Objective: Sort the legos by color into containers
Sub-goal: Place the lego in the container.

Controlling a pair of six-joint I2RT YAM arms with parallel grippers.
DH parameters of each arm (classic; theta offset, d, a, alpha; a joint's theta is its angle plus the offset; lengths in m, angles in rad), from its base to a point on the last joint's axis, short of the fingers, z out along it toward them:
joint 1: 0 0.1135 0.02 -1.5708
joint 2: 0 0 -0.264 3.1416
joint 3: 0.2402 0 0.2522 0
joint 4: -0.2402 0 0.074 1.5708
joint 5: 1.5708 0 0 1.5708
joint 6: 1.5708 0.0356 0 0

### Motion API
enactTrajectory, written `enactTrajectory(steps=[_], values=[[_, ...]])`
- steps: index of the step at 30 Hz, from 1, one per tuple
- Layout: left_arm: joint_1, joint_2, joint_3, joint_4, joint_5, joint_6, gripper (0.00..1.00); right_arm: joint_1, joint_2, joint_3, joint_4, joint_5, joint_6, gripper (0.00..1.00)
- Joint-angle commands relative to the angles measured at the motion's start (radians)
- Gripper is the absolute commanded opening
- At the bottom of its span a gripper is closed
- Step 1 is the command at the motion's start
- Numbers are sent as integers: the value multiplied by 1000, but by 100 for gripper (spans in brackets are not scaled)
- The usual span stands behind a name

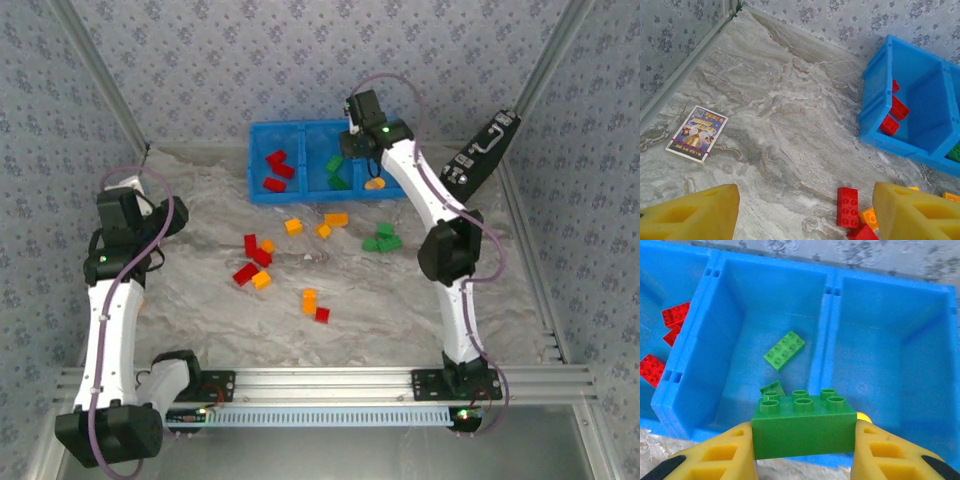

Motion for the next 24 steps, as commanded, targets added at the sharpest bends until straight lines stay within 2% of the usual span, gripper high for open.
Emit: enactTrajectory(steps=[1,8,12,14,17,20,24], values=[[10,2,-8,41,30,-1,71,16,119,95,-8,-54,-23,40],[13,32,-10,58,53,-7,71,42,260,167,40,-130,-21,40],[13,49,-2,60,59,-9,71,58,287,167,37,-133,-29,47],[12,56,4,59,60,-9,71,61,276,159,28,-126,-38,52],[13,61,10,61,63,-14,71,63,229,109,36,-116,-44,55],[12,58,2,72,71,-25,71,60,158,37,45,-110,-36,66],[12,53,-24,86,83,-35,71,60,84,-68,63,-123,-28,74]])
